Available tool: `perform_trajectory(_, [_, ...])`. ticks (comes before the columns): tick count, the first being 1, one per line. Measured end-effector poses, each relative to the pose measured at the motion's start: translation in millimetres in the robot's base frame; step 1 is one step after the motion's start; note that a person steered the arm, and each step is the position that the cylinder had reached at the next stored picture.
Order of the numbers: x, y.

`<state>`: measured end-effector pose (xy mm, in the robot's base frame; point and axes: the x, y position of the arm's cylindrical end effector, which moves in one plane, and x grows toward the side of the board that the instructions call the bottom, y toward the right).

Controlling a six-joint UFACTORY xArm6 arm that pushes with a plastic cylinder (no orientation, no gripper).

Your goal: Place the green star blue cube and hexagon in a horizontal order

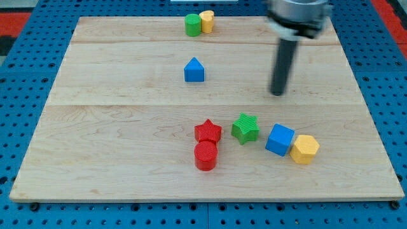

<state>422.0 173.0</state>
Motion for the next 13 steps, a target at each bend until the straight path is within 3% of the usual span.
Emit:
perform_trajectory(1, [51.2, 63.0])
perform_trajectory(2, [100.2, 70.6])
perform_trajectory(11, [127.0, 69.9])
perform_trajectory(13, [193.8, 71.4])
